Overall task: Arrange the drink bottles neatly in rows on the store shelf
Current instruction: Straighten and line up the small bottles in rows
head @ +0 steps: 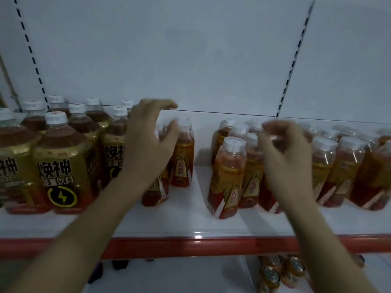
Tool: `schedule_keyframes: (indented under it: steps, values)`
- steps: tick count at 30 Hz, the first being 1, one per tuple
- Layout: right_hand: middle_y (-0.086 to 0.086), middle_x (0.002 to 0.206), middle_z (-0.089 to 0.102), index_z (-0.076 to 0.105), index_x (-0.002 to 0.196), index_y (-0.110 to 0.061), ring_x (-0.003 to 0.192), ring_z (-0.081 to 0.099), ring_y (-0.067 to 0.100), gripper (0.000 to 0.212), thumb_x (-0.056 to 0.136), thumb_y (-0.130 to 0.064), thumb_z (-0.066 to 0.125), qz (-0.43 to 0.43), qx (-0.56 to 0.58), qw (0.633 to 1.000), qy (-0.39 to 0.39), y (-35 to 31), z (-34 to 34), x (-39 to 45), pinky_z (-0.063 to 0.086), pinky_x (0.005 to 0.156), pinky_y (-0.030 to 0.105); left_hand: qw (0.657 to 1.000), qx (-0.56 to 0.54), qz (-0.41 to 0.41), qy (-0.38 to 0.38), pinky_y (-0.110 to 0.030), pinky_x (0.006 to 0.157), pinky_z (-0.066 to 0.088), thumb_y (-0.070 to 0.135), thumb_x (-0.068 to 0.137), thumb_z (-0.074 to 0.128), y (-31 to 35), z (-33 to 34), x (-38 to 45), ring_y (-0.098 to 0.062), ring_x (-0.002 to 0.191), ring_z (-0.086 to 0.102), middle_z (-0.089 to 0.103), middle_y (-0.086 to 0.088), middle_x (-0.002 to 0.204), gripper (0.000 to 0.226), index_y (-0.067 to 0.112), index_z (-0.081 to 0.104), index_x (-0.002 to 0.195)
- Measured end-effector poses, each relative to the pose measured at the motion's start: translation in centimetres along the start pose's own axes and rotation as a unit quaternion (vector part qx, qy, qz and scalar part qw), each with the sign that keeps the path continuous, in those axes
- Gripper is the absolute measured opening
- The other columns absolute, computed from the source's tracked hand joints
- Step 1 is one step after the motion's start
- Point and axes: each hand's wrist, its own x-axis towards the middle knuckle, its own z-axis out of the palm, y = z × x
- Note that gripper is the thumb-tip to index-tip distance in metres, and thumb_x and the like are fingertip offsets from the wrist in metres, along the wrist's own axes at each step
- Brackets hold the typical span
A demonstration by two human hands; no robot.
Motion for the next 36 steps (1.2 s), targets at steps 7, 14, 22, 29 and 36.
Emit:
schedule_keyframes:
  steps: [7, 14, 22, 29, 36]
  values:
    - [-0.001, 0.141, 0.054, 0.038, 0.150, -0.018, 0.127, 0.055, 0.017, 0.061, 0.096, -0.022, 0.066, 0.133, -0.065, 0.987, -0.061, 7.3, 3.9, -9.9, 0.049, 0.104, 0.034, 0.984, 0.056, -0.166, -0.014, -0.029, 0.111, 0.024, 0.017, 0.077, 0.083, -2.7, 1.8, -10.3, -0.018, 0.139, 0.024, 0.028, -0.007, 0.146, 0.093, 0.013, 0.025, 0.150]
    - [0.009, 0.146, 0.044, 0.035, 0.154, -0.012, 0.133, 0.048, 0.027, 0.073, 0.092, -0.022, 0.073, 0.122, -0.112, 0.981, -0.097, 7.5, 5.6, -9.5, 0.045, 0.109, 0.037, 0.970, 0.027, -0.230, -0.077, -0.036, 0.106, 0.038, 0.013, 0.074, 0.086, -4.9, 1.3, -11.1, -0.021, 0.132, 0.036, 0.028, -0.001, 0.144, 0.119, 0.040, 0.002, 0.154]
    - [-0.014, 0.106, 0.060, 0.044, 0.138, -0.020, 0.103, 0.064, 0.013, 0.060, 0.088, -0.022, 0.078, 0.098, -0.095, 0.983, -0.123, 7.2, 9.1, -8.2, 0.049, 0.080, 0.022, 0.968, 0.000, -0.234, -0.092, -0.025, 0.084, 0.041, 0.019, 0.081, 0.080, -5.3, 1.2, -11.4, -0.014, 0.124, 0.046, 0.037, -0.003, 0.144, 0.115, 0.055, -0.006, 0.148]
    - [-0.007, 0.105, 0.067, 0.047, 0.118, -0.024, 0.093, 0.067, 0.013, 0.049, 0.083, -0.030, 0.081, 0.061, -0.107, 0.984, -0.128, 6.4, 12.8, -7.6, 0.058, 0.076, 0.035, 0.964, -0.036, -0.236, -0.120, -0.033, 0.106, 0.036, 0.016, 0.086, 0.075, -5.9, 1.3, -11.4, -0.018, 0.141, 0.035, 0.027, -0.003, 0.158, 0.114, 0.052, -0.012, 0.150]
    - [-0.030, 0.104, 0.052, 0.046, 0.135, -0.029, 0.092, 0.057, -0.012, 0.066, 0.082, -0.020, 0.083, 0.088, -0.073, 0.983, -0.146, 6.8, 12.3, -8.2, 0.051, 0.082, 0.011, 0.966, -0.030, -0.223, -0.126, -0.032, 0.096, 0.042, 0.027, 0.085, 0.075, -6.4, 1.7, -11.7, -0.023, 0.132, 0.046, 0.036, -0.008, 0.149, 0.115, 0.053, -0.017, 0.148]
